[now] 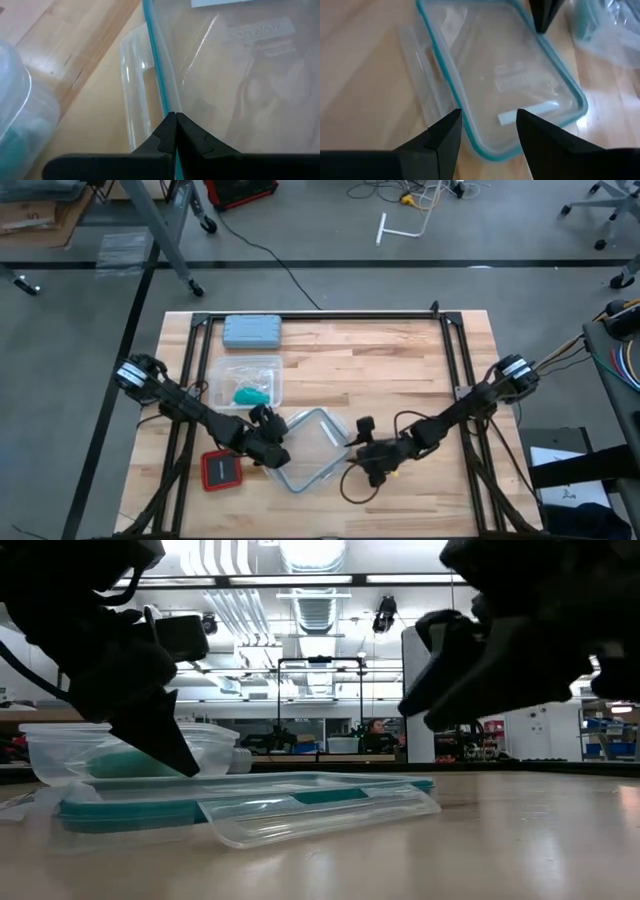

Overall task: Roll bandage
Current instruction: Close the transparent food container

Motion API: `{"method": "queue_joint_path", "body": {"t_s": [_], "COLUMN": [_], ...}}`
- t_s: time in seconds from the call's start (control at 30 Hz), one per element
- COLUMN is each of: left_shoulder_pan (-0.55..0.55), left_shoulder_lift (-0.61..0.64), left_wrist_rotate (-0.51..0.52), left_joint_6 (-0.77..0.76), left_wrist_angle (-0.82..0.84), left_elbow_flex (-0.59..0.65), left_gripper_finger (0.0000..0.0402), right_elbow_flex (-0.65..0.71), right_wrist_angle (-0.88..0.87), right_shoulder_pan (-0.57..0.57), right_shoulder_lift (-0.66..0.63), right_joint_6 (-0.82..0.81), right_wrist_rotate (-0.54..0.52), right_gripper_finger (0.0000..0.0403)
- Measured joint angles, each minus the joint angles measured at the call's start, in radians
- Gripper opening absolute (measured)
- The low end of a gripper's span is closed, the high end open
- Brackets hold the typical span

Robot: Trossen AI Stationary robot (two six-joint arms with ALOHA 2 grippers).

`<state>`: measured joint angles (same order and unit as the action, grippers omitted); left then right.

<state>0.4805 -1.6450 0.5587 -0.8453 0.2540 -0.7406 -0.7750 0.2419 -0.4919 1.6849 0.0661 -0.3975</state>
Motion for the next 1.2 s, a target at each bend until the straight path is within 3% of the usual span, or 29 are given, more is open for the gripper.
{"method": "queue_joint_path", "body": {"t_s": [0.5, 0.73, 1.03, 1.2], "left_shoulder_pan": [0.000, -0.003, -0.005, -0.005], "left_shoulder_lift": [-0.081, -0.091, -0.094, -0.094], "left_wrist_rotate": [0.010, 0.019, 0.025, 0.021], "left_joint_6": [-0.004, -0.010, -0.039, -0.078], "left_wrist_angle": [-0.151, -0.157, -0.176, -0.211], "left_elbow_flex": [-0.002, -0.001, 0.002, 0.003], "left_gripper_finger": [0.0000, 0.0000, 0.0000, 0.0000], "right_elbow_flex": [-0.006, -0.039, -0.056, -0.163], "right_wrist_angle": [-0.054, -0.099, -0.103, -0.220], "right_shoulder_pan": [-0.016, -0.055, -0.095, -0.097], "right_shoulder_lift": [0.047, 0.050, 0.094, 0.187], "right_joint_6": [0.044, 0.081, 0.127, 0.090], "right_wrist_rotate": [0.015, 0.128, 0.051, 0.039], "right_gripper_finger": [0.0181, 0.0180, 0.0184, 0.0189]}}
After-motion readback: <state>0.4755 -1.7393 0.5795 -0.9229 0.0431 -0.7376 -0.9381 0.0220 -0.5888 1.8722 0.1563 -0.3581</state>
